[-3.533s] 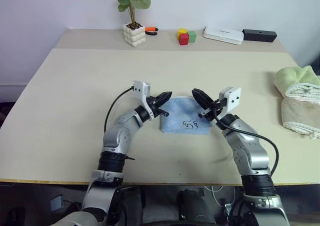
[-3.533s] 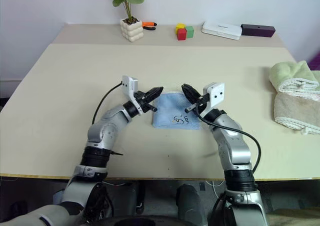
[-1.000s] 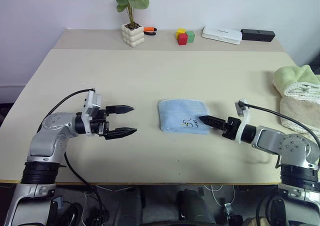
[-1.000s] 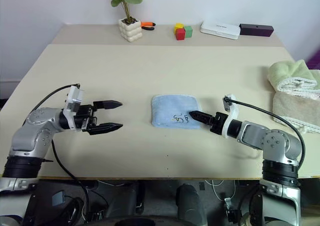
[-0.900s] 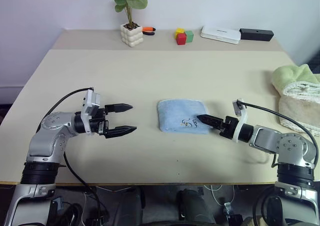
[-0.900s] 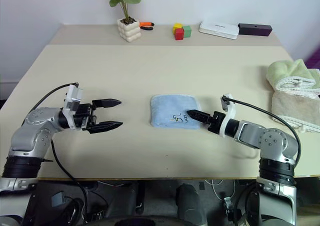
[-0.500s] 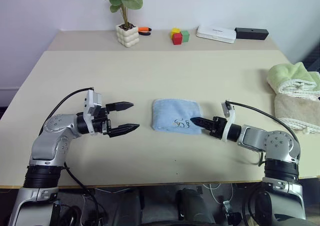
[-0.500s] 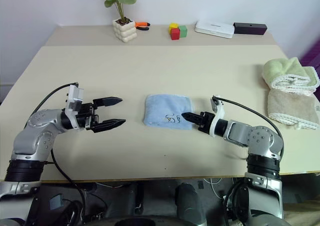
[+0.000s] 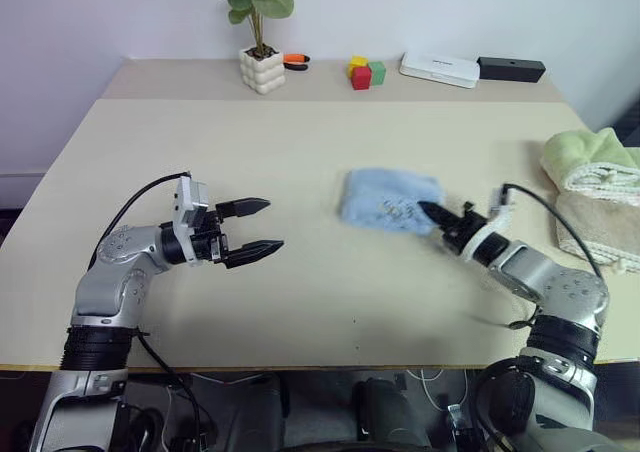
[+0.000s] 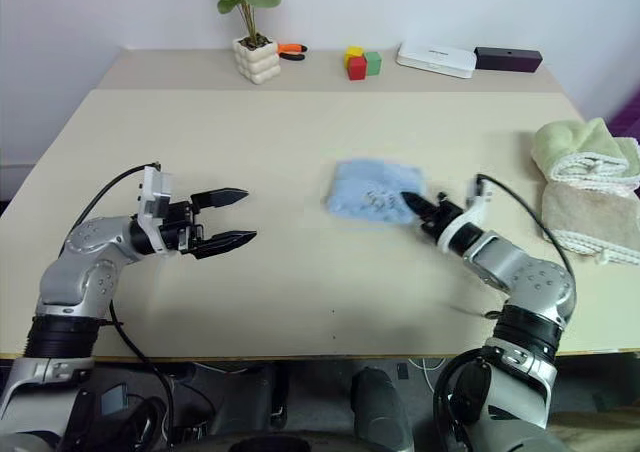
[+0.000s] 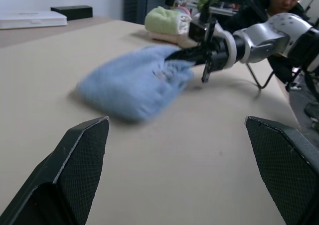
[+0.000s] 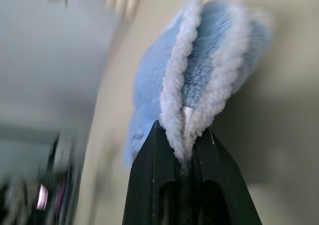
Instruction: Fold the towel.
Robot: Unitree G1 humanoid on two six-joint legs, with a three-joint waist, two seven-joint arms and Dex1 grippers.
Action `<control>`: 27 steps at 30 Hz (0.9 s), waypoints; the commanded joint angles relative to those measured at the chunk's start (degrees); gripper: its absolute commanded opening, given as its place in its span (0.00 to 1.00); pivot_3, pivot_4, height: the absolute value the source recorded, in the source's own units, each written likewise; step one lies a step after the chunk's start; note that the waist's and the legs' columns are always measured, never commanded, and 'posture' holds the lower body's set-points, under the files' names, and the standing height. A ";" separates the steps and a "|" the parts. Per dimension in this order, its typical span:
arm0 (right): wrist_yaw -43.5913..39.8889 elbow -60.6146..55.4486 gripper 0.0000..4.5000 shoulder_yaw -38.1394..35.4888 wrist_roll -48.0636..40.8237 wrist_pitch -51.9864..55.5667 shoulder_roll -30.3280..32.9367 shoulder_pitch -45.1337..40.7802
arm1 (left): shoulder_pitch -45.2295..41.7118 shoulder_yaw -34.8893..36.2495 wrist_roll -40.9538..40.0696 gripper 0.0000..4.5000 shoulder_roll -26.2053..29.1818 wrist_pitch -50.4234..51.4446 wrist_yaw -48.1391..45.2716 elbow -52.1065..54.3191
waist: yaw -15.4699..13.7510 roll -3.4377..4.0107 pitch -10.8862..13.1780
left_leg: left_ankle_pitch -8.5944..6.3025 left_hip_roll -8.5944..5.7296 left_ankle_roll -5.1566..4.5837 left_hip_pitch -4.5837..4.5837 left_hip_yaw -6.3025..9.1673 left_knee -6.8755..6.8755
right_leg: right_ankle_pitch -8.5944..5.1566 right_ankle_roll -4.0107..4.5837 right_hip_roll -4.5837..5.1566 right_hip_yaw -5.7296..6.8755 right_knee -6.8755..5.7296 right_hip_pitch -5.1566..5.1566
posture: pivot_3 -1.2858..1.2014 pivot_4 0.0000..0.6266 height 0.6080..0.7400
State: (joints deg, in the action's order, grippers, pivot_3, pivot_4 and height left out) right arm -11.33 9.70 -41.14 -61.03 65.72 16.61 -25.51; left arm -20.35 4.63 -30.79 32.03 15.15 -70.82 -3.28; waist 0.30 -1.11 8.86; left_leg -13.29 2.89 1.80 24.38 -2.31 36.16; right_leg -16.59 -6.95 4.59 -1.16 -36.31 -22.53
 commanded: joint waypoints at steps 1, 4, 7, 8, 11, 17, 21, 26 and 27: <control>4.93 -5.55 0.02 -4.48 0.97 -8.54 -0.38 2.98 | -2.61 -1.17 1.16 1.00 -1.86 -3.08 0.17 -1.69 | 0.08 0.00 0.00 | 0.00 0.00 0.00 0.00 0.00 -0.01 | 0.00 0.00 0.00 0.00 0.00 -0.02 | 0.52 0.24 1.00; 11.31 -8.61 0.02 -7.19 1.79 -14.68 -1.99 5.69 | -4.45 -1.85 1.66 1.00 -3.40 -4.76 -0.60 -4.28 | 0.27 0.01 0.00 | 0.00 0.00 0.00 0.00 0.01 -0.01 | 0.00 -0.01 -0.01 0.00 -0.02 -0.03 | 0.52 0.24 1.00; 15.76 -13.16 0.02 -8.45 0.43 -18.48 -5.53 8.85 | -6.31 -2.52 2.52 1.00 -4.85 -6.68 -0.97 -6.44 | 0.47 0.03 0.01 | 0.00 0.01 0.00 -0.01 0.01 -0.05 | 0.00 -0.01 -0.03 -0.01 -0.03 -0.06 | 0.52 0.24 1.00; 17.84 -14.61 0.02 -8.72 0.61 -20.03 -6.90 9.80 | -6.94 -2.70 2.83 1.00 -5.21 -7.34 -1.05 -7.16 | 0.50 0.04 0.01 | 0.00 0.02 0.00 -0.01 0.01 -0.06 | 0.00 -0.01 -0.04 -0.01 -0.04 -0.06 | 0.52 0.24 1.00; 21.14 -21.61 0.02 -5.63 2.24 -22.57 -10.71 14.20 | -8.77 -2.68 3.47 1.00 -5.76 -8.86 -1.34 -9.83 | 0.50 0.05 0.01 | 0.00 0.02 0.00 -0.01 0.01 -0.06 | -0.01 -0.01 -0.05 -0.02 -0.05 -0.07 | 0.52 0.24 1.00; 28.94 -29.67 0.02 -0.71 0.74 -25.49 -16.41 17.86 | -8.76 -3.26 3.97 1.00 -6.39 -10.29 -1.96 -10.34 | 0.50 0.07 0.02 | 0.00 0.03 0.00 -0.01 0.03 -0.05 | -0.01 0.00 -0.04 -0.03 -0.06 -0.08 | 0.52 0.24 1.00; 31.76 -32.03 0.02 2.28 -0.44 -26.71 -17.58 19.22 | -8.56 -3.63 4.16 1.00 -6.90 -10.26 -1.55 -10.04 | 0.37 0.08 0.02 | 0.00 0.02 0.00 0.00 0.03 -0.03 | -0.01 0.00 -0.02 -0.04 -0.06 -0.07 | 0.52 0.24 1.00; 32.92 -31.88 0.02 5.52 2.47 -28.53 -16.52 20.29 | -7.25 -3.92 3.91 1.00 -7.32 -9.88 -1.58 -9.14 | 0.51 0.09 0.02 | 0.00 0.02 0.00 -0.01 0.02 -0.05 | -0.01 0.00 -0.03 -0.05 -0.06 -0.07 | 0.52 0.24 1.00; 32.57 -30.98 0.02 5.40 2.65 -29.53 -16.19 20.01 | -7.11 -3.89 3.84 1.00 -7.41 -9.80 -1.52 -9.02 | 0.50 0.09 0.03 | 0.00 0.03 0.00 -0.01 0.02 -0.05 | -0.01 0.00 -0.03 -0.05 -0.06 -0.07 | 0.52 0.24 1.00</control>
State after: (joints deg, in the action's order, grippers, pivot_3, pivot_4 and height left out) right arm 21.67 -20.38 -35.98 -58.70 38.06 -0.62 -5.07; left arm -27.28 0.66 -26.60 24.59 5.73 -72.38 -14.47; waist 0.81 -1.02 8.89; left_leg -13.29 2.92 1.80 24.37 -2.29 36.12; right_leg -16.61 -6.94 4.56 -1.21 -36.38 -22.62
